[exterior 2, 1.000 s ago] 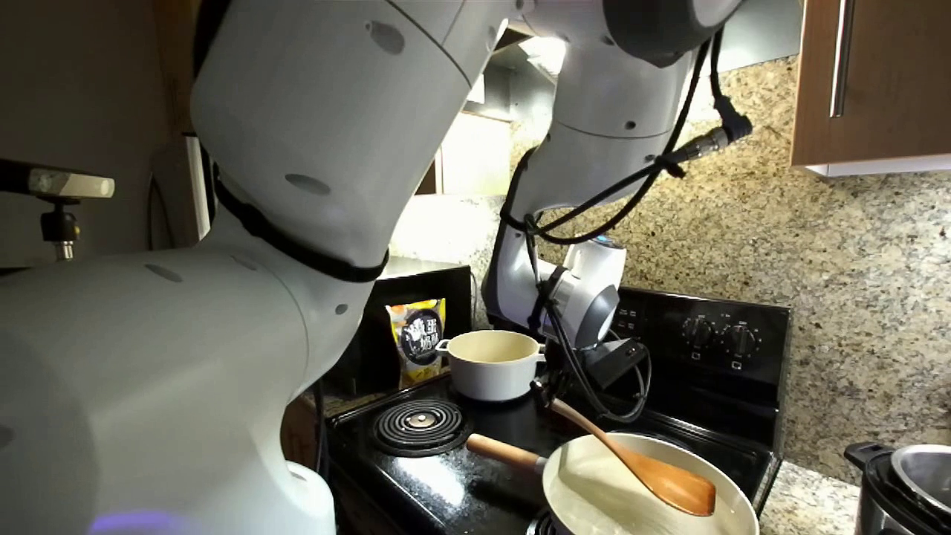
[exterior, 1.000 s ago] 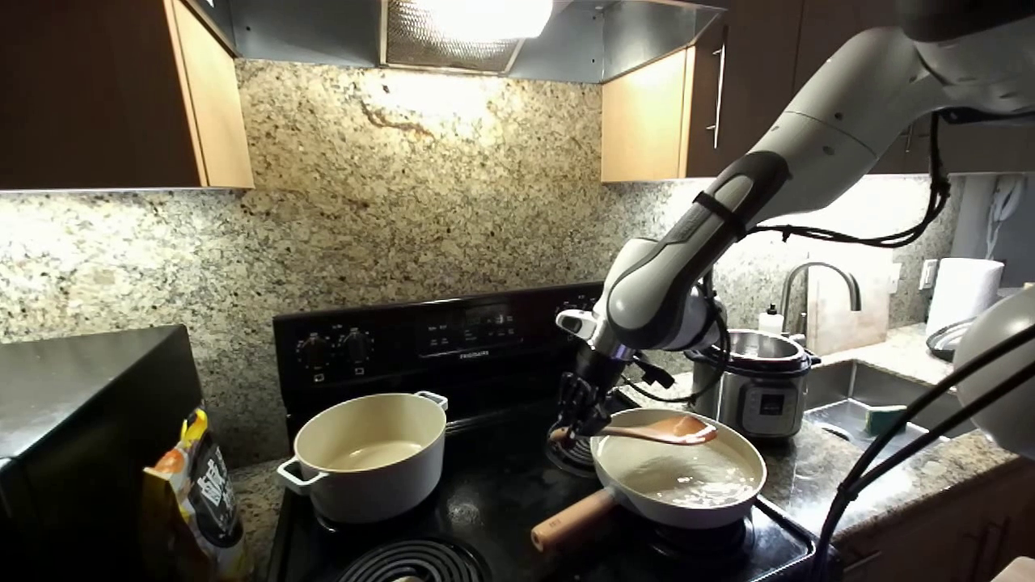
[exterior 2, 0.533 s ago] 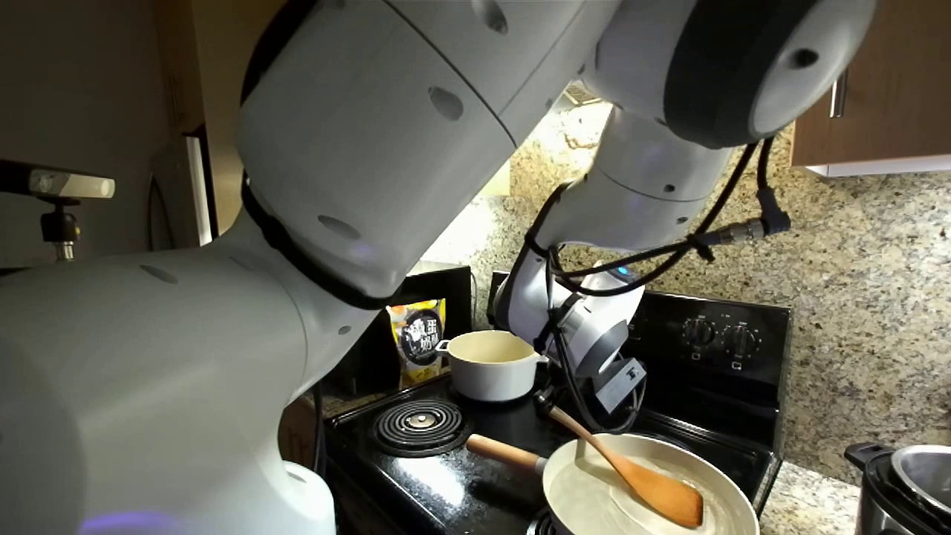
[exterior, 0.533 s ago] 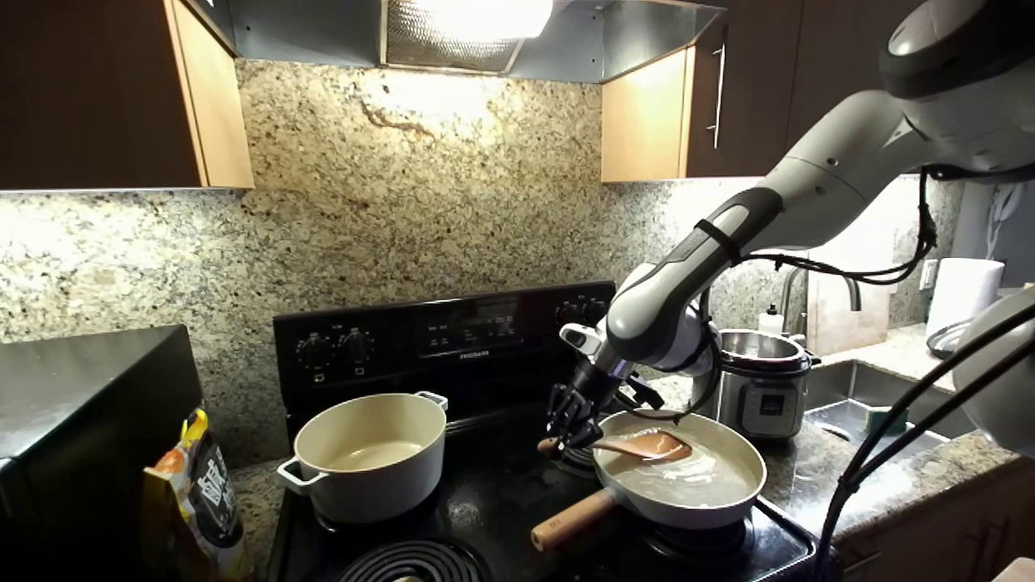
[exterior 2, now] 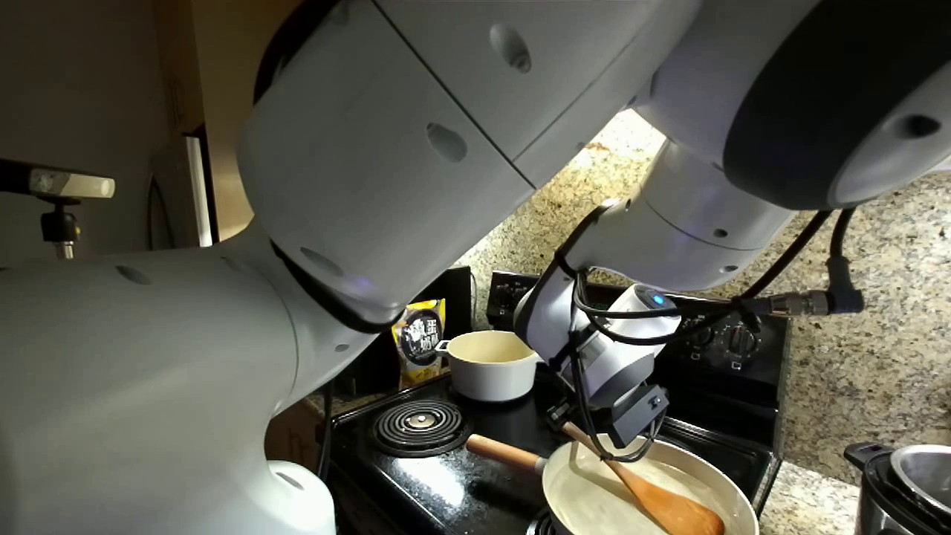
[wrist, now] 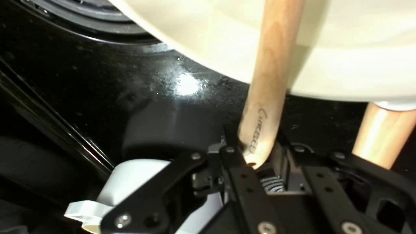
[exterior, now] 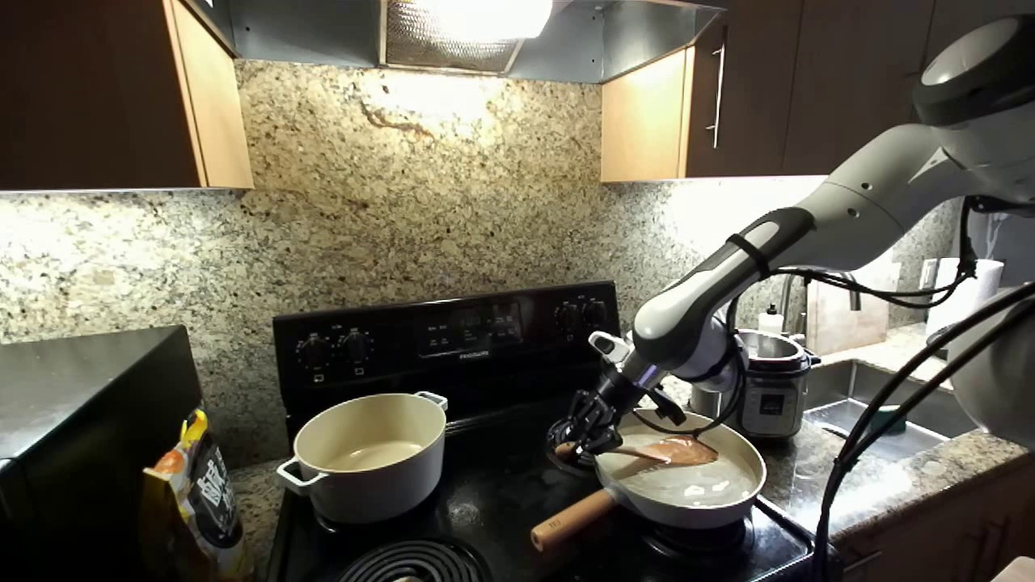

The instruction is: Stir the pan with the wooden spoon

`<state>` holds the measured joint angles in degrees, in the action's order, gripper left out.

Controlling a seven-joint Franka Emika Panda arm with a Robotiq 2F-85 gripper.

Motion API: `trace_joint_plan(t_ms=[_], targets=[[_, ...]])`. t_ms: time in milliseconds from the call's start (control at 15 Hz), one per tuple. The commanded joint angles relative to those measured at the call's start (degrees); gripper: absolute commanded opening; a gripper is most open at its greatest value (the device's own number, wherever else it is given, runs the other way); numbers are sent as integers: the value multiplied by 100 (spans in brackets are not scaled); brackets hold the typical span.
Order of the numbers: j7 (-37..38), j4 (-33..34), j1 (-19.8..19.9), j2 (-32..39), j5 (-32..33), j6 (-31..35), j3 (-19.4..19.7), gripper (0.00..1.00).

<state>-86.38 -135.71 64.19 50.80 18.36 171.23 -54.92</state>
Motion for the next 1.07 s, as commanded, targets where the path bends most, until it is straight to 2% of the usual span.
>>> trace_joint_plan(t_ms=[0, 333, 733, 867, 1000], targets=[[324, -389, -90, -694, -203, 159, -69, 12], [1603, -601, -672, -1706, -498, 311, 169, 12], [3097, -720, -1476, -2711, -1000, -219, 701, 12], [3221, -699, -1724, -2834, -1064, -273, 882, 12], [3015, -660, -1985, -2824, -966, -31, 1082, 12]])
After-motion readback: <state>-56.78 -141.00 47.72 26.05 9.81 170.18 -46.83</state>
